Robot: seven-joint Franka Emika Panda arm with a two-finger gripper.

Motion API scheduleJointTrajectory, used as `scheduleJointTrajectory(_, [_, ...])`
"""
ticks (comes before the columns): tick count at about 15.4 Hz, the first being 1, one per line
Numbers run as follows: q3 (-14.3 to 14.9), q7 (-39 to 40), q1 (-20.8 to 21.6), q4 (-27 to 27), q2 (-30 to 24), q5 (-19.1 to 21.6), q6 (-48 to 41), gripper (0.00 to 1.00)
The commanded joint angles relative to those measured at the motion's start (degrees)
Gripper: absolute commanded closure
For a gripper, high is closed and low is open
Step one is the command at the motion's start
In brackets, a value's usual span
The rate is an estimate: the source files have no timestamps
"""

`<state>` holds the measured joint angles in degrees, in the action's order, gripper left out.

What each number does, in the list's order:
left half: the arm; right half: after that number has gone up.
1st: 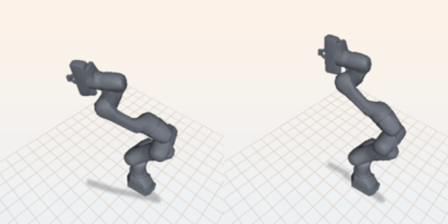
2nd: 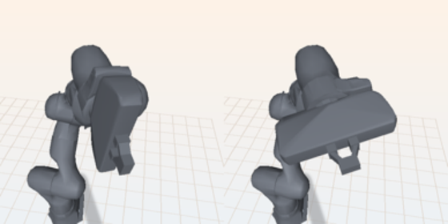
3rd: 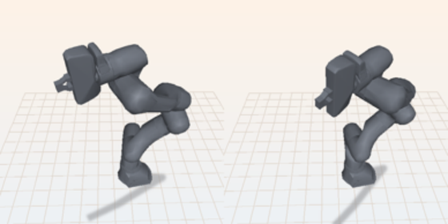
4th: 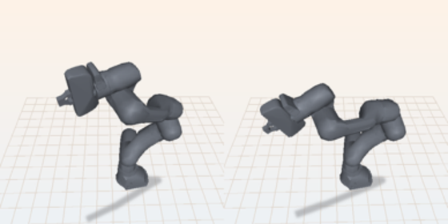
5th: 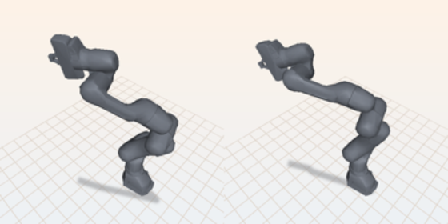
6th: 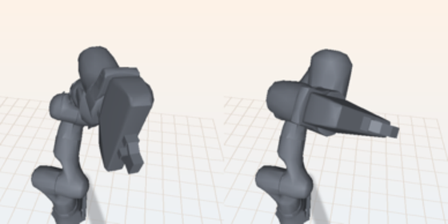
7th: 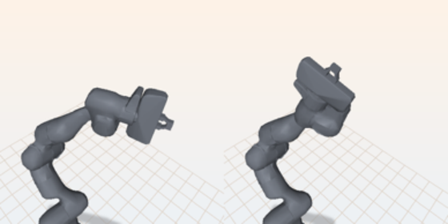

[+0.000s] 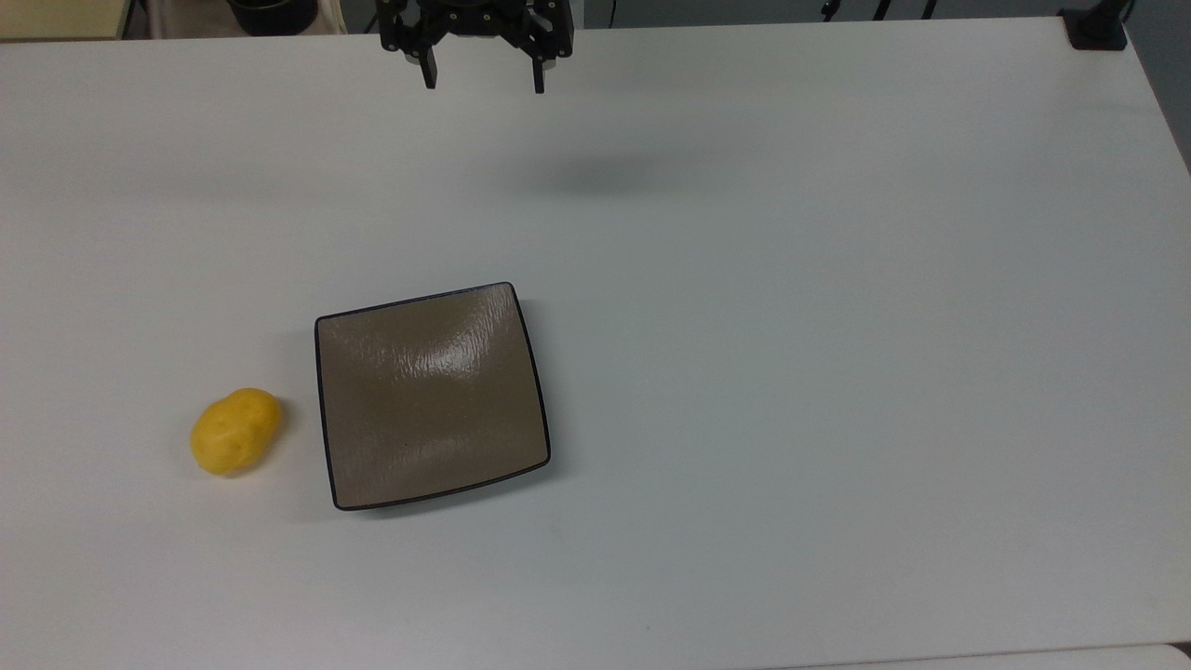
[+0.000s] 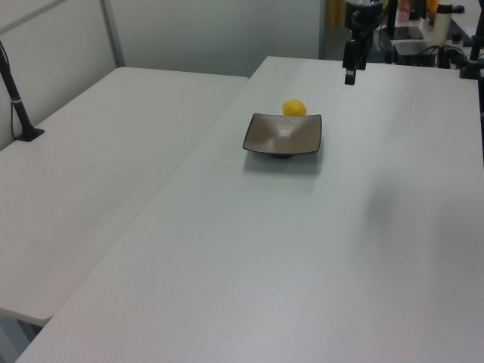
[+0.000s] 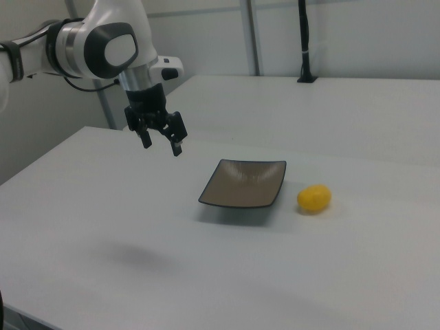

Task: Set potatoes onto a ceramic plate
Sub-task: 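Move the open gripper over the yellow potato and lower toward it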

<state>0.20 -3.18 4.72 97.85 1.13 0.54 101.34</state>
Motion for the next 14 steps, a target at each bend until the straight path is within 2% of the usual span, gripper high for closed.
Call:
scheduleJointTrajectory(1, [1.1, 3.2, 0.7, 2.7, -1.9, 0.5, -2.2, 0.0])
scheduleJointTrajectory(9, [1.3, 3.3, 0.7, 2.3, -1.5, -0.3, -1.5, 0.0])
scheduleJointTrajectory(12, [1.7, 2.6, -1.3, 1.5, -0.1, -0.1, 4.9, 0.0])
scheduleJointTrajectory(14, [1.8, -0.8, -2.5, -0.5, 2.4, 0.2, 8.2, 0.0])
